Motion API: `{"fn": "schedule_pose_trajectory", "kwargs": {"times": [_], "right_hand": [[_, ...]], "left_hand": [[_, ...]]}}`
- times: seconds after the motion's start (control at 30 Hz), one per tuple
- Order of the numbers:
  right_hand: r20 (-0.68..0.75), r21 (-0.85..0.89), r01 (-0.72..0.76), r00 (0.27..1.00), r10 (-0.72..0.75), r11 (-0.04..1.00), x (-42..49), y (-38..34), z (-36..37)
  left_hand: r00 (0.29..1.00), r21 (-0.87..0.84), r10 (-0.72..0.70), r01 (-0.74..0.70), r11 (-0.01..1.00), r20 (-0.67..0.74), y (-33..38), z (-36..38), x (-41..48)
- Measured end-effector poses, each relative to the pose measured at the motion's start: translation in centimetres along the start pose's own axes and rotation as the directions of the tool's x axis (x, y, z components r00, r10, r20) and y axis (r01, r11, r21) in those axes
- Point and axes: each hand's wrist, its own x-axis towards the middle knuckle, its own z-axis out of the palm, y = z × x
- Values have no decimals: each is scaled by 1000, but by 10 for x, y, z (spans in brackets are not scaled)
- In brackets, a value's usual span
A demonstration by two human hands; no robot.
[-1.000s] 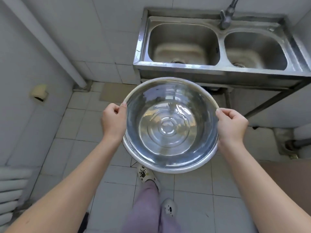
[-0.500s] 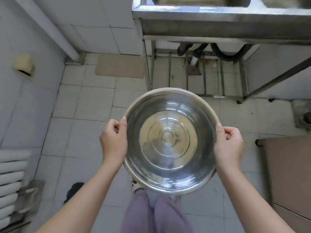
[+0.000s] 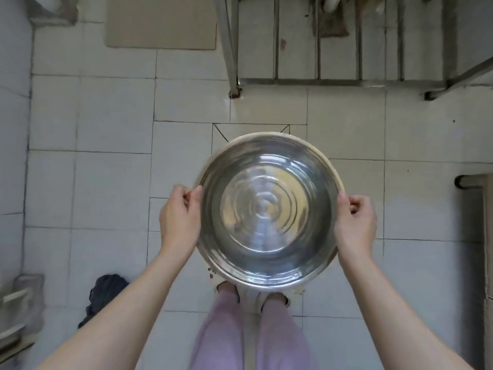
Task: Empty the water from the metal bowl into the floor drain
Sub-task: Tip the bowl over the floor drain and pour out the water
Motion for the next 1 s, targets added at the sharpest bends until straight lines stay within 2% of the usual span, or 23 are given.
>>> {"fn": "schedule_pose_trajectory", "kwargs": {"times": [0.3, 0.53, 0.73, 1.0], "right_hand": [[42, -62, -71, 996, 74, 996, 39, 80, 66], [69, -117, -144, 986, 153, 983, 57, 116, 102], [86, -132, -182, 977, 194, 974, 59, 132, 114], [112, -182, -199, 969, 222, 963, 63, 144, 126]], "left_hand": [[983, 115, 1, -22, 993, 183, -80, 76, 35], [952, 206, -78, 16, 978, 295, -120, 114, 57], [922, 254, -148, 56, 966, 359, -134, 128, 67], [913, 303, -147, 27, 952, 380, -141, 135, 77]]}}
